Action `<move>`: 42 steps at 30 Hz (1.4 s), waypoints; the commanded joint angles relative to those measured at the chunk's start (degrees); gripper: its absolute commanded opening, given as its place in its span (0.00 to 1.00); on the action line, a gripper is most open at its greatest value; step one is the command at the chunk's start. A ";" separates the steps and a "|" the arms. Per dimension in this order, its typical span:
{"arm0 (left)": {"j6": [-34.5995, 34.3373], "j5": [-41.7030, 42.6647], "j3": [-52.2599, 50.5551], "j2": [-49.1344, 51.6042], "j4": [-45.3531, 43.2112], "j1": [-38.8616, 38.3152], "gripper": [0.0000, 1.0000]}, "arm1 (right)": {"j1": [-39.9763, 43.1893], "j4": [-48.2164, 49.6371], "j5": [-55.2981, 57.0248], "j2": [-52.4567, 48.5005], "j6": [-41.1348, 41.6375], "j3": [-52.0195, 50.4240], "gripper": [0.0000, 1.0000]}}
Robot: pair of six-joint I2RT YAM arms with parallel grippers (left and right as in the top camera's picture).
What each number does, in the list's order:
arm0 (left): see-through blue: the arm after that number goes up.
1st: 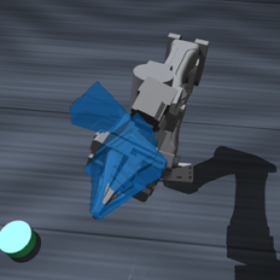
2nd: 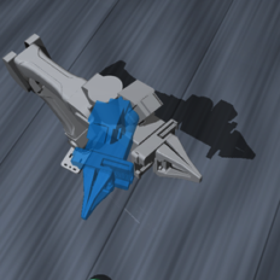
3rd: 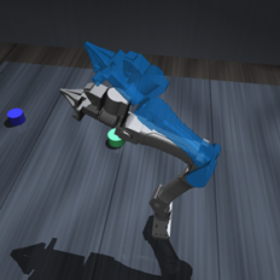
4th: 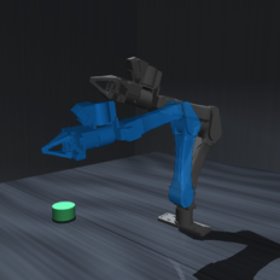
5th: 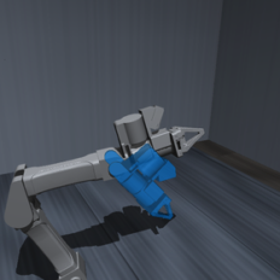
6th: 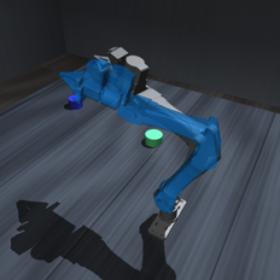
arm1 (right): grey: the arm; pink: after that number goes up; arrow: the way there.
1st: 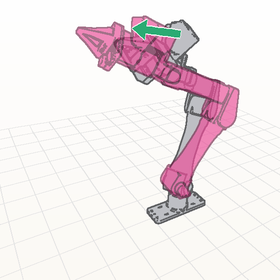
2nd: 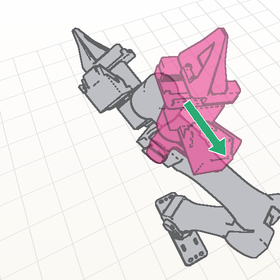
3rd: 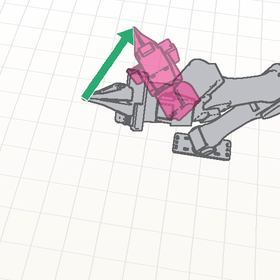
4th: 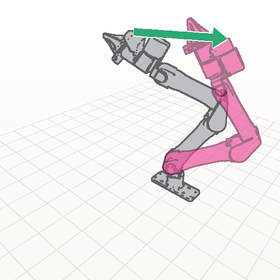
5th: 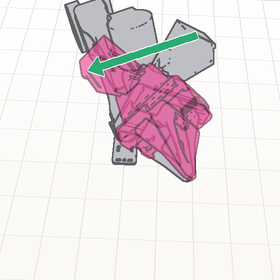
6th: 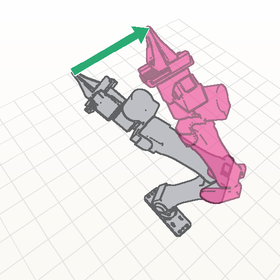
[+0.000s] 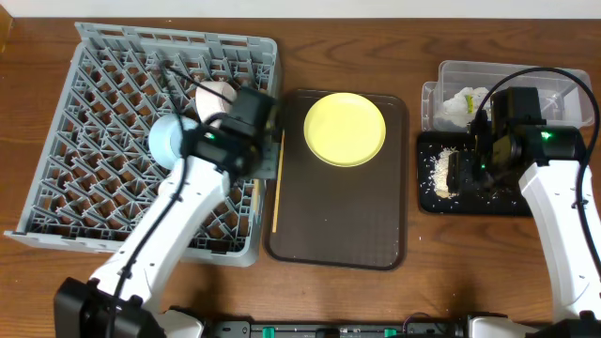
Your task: Sort waste into correct bins and load items into the dishwasher
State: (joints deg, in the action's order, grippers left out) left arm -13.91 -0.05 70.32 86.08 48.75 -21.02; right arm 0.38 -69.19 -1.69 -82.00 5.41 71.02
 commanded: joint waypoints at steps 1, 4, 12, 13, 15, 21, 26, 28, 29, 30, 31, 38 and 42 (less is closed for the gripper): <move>2.97 0.00 0.72 1.20 -0.22 2.99 0.06 | 0.35 0.13 -0.24 0.74 -0.59 0.85 0.68; 4.81 1.29 0.63 2.25 -1.18 3.61 0.06 | 0.35 0.35 -0.24 0.74 -0.57 0.85 0.68; 5.57 0.85 0.61 7.69 -1.95 3.61 0.15 | 0.35 0.37 -0.24 0.74 -0.59 0.85 0.68; 5.57 0.85 0.63 7.78 -1.95 3.61 0.16 | 0.35 0.37 -0.24 0.74 -0.59 0.85 0.68; 5.60 0.83 0.79 7.48 -1.95 3.61 0.27 | 0.35 0.35 -0.24 0.74 -0.59 0.85 0.69; 5.51 1.01 1.73 2.23 -1.92 3.56 0.45 | 0.35 0.35 -0.24 0.74 -0.59 0.85 0.69; 3.91 5.64 1.70 -0.92 -1.75 1.53 0.50 | 0.35 0.42 -0.24 0.74 -0.57 0.85 0.69; 1.18 5.64 1.40 -0.61 -1.40 -0.46 0.52 | 0.35 0.50 -0.26 0.74 -0.57 0.85 0.69; -0.98 5.60 0.66 -0.04 -1.62 -2.54 0.53 | 0.35 0.59 -0.26 0.74 -0.57 0.85 0.69; -1.88 5.60 0.09 0.46 -1.99 -3.74 0.54 | 0.35 0.59 -0.26 0.74 -0.55 0.85 0.69; -2.67 5.53 -0.39 0.94 -2.45 -4.76 0.55 | 0.35 0.57 -0.26 0.74 -0.57 0.85 0.69; -9.03 -0.02 -2.25 9.35 -5.18 -11.41 0.57 | 0.35 0.61 -0.28 0.74 -0.57 0.85 0.69; -9.35 -0.68 -2.25 14.34 -7.23 -12.35 0.57 | 0.35 0.39 -0.26 0.74 -0.55 0.85 0.69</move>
State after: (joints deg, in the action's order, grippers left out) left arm -21.26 1.72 68.79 97.14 42.52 -32.91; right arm 0.38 -68.75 -1.69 -82.00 5.41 71.02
